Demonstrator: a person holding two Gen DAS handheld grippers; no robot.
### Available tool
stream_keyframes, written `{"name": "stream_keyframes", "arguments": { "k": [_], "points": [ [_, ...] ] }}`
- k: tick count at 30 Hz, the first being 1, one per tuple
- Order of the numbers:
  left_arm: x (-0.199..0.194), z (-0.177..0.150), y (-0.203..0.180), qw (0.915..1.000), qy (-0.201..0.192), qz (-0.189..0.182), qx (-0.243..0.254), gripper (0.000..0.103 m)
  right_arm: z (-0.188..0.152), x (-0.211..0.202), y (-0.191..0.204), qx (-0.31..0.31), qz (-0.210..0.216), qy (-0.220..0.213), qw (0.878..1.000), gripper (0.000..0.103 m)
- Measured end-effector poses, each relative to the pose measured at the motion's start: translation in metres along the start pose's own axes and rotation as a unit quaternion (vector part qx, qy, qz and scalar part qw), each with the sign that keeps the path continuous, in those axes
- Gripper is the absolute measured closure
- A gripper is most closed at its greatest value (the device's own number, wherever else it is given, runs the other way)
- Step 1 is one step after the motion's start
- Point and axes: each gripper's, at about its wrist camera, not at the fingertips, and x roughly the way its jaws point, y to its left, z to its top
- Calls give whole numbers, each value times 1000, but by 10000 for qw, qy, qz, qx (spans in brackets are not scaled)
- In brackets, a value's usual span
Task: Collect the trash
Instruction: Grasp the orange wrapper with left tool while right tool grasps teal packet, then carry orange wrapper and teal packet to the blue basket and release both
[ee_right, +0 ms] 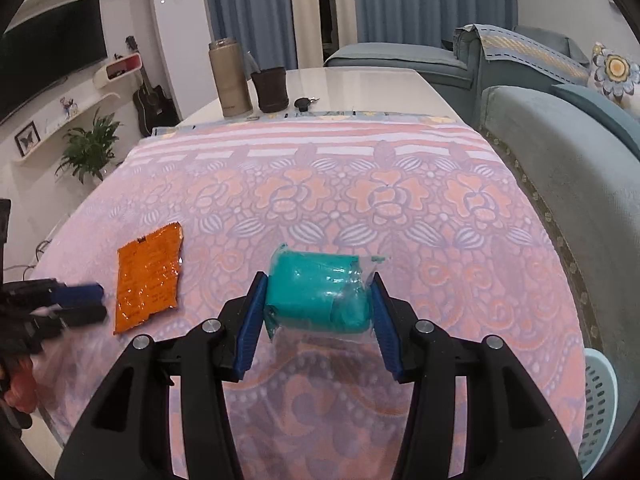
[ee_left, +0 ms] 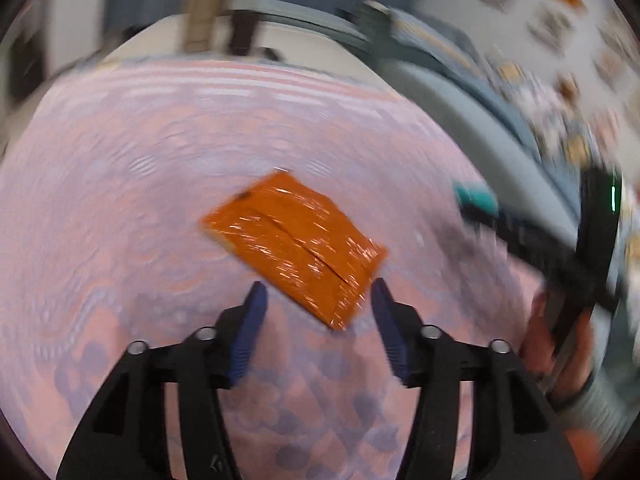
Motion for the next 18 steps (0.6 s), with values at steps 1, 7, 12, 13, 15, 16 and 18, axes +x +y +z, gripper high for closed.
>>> {"name": "stream_keyframes", "arguments": {
  "k": [1,7,12,13,15,16,18],
  "points": [
    [3,3,5,9996,18,14,-270,45,0,2,1,-24,-33,30,10000,56],
    [37,26,-12,9989,114,407,-206,26,-1,1,-10,180,80,8,9998,56],
    [71,37,-56,9841,141,1489,960,38,-1,-1,-23,489,215,-44,9986,56],
    [74,37,-62,9807,123,1597,1119,43,0,-1,-23,514,235,-54,9984,56],
    [76,35,-70,9812,69,1484,1232,55,-1,-3,-25,547,289,-91,9980,56],
    [77,35,-73,9809,56,1471,1272,62,-1,-4,-25,550,299,-112,9980,56],
    [77,33,-80,9800,-6,1408,1406,74,-1,-5,-24,547,307,-137,9979,56]
  ]
}}
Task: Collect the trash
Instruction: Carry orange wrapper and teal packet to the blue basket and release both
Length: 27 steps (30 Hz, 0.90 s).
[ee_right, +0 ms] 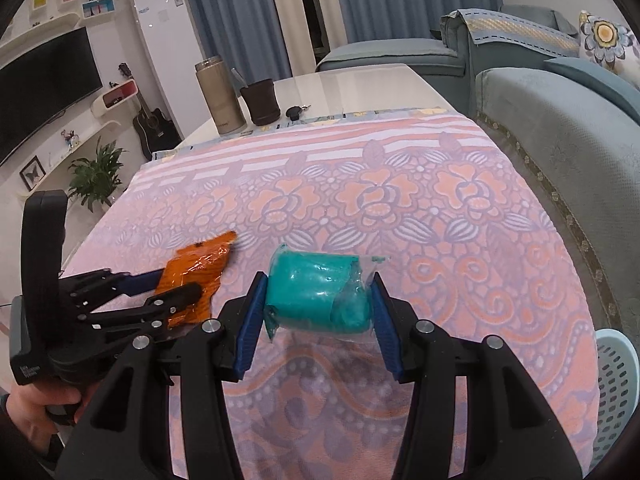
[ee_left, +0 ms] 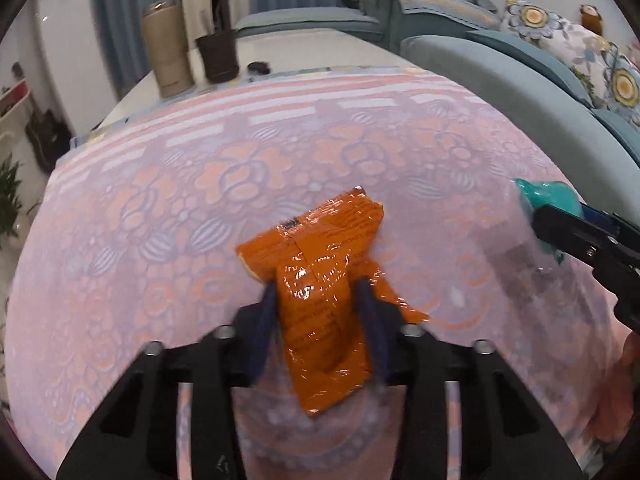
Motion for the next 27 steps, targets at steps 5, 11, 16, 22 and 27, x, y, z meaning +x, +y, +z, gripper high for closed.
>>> {"name": "stream_keyframes", "arguments": {
  "k": [5,11,16,22,27],
  "points": [
    [-12,-5,-9,9991,-239,-358,-23,85,0,-9,-1,35,-63,-178,9998,56],
    [-48,0,-33,9892,-556,-1338,-233,87,-3,-38,-18,174,-299,-325,9989,56],
    [-86,23,-90,9766,-876,-1961,36,87,-6,-99,-55,558,-741,-686,9933,56],
    [-121,52,-192,9568,-981,-2648,687,87,-15,-176,-114,1001,-1656,-971,9763,56],
    [-106,59,-273,9470,-735,-2902,1166,87,-46,-201,-187,1711,-2289,-670,9559,55]
  ]
}}
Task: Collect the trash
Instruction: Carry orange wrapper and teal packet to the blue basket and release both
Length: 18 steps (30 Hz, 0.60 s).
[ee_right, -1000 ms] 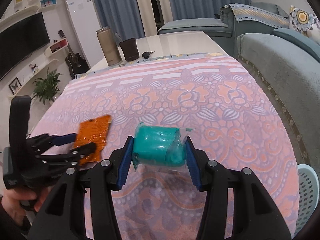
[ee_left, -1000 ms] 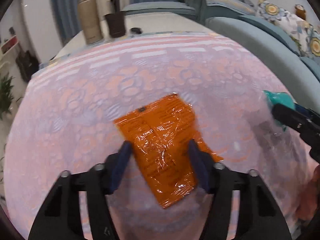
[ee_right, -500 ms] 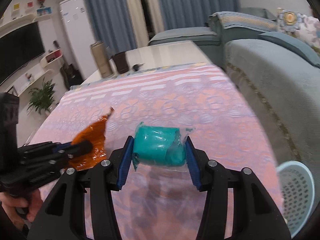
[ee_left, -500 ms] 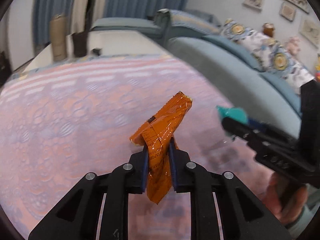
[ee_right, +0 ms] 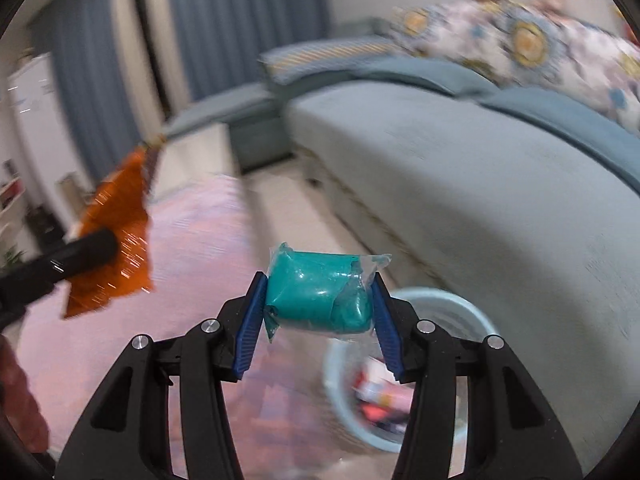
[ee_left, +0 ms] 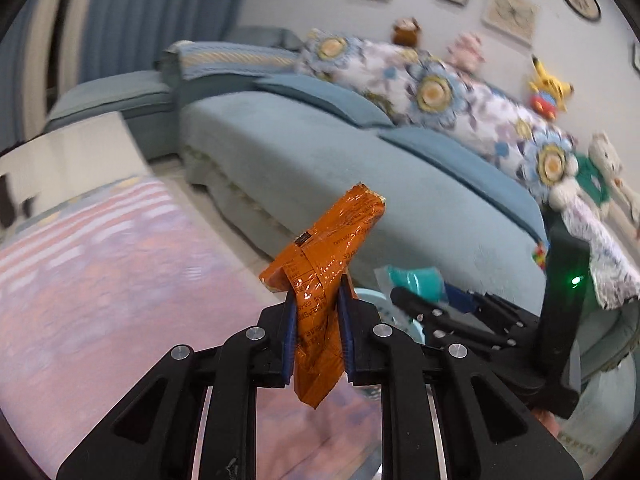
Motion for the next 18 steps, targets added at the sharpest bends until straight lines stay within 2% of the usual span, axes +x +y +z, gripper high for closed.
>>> {"name": "stream_keyframes", "arguments": {
  "k": [2,5,8,10,12,13,14,16,18],
  "points": [
    [35,0,-15,9996,236,-113,48,87,-9,15,-31,327,-152,274,9990,55],
    [79,-8,-27,9981,537,-289,34,87,-29,43,-78,1002,-13,852,9913,55],
    [116,-23,-33,9951,879,-430,-126,86,-45,61,-103,1210,-312,1163,9853,54],
    [134,-33,-37,9931,1048,-501,-167,84,-54,71,-115,1433,-294,1322,9804,53],
    [147,-41,-39,9911,1207,-550,-126,73,-60,79,-126,1623,-331,1410,9761,52],
    [149,-45,-37,9904,1257,-554,-137,62,-63,82,-131,1686,-360,1430,9746,52],
    [152,-46,-36,9903,1268,-541,-152,58,-62,84,-131,1724,-341,1433,9740,51],
    [153,-48,-35,9906,1249,-544,-148,58,-62,85,-134,1855,-224,1379,9727,45],
    [150,-48,-30,9909,1204,-575,-160,52,-63,83,-136,1933,-181,1271,9727,43]
  ]
}}
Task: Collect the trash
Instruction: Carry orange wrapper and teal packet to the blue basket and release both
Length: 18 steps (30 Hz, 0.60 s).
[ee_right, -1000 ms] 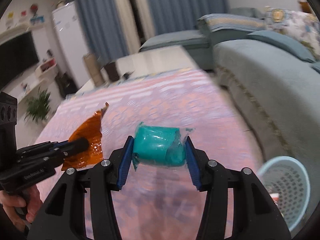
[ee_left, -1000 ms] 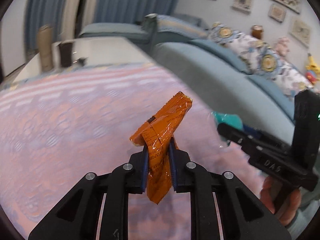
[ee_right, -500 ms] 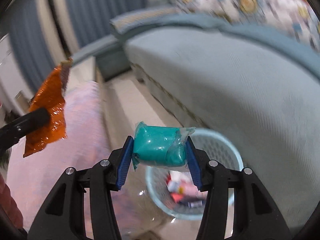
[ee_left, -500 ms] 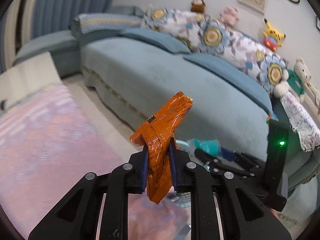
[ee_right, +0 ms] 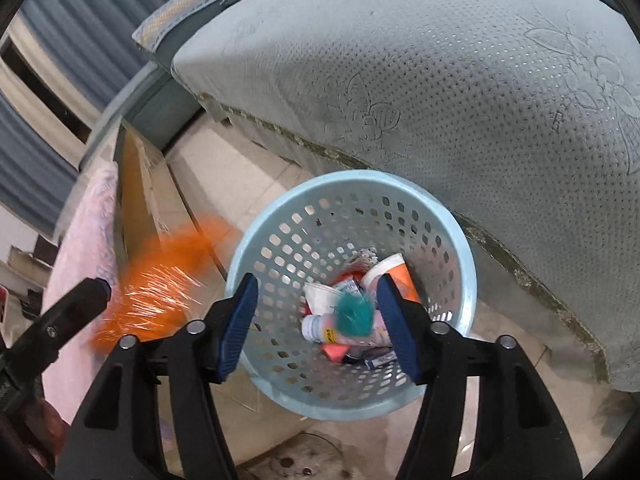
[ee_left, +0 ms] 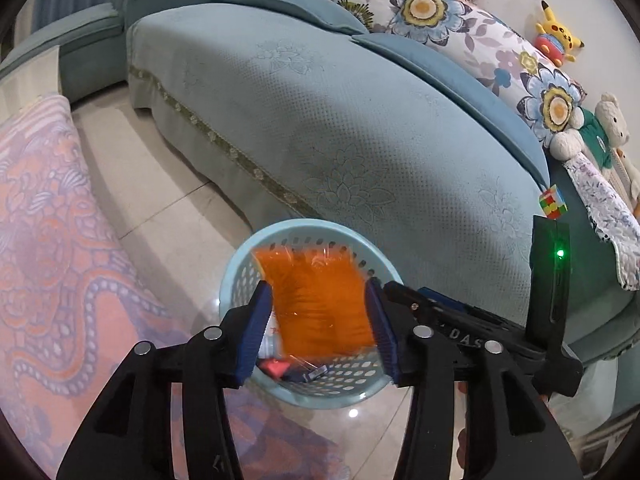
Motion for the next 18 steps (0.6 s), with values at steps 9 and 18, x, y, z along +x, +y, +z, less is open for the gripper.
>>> {"name": "stream_keyframes", "arguments": {
  "k": [9,18],
  "points": [
    [-36,-3,-3,9994,-335,-113,48,44,4,-39,16,-371,27,-410,9985,43],
    [-139,-33,-29,9863,-1516,646,86,23,-29,-125,69,-1243,-167,-1393,9823,39]
  ]
}}
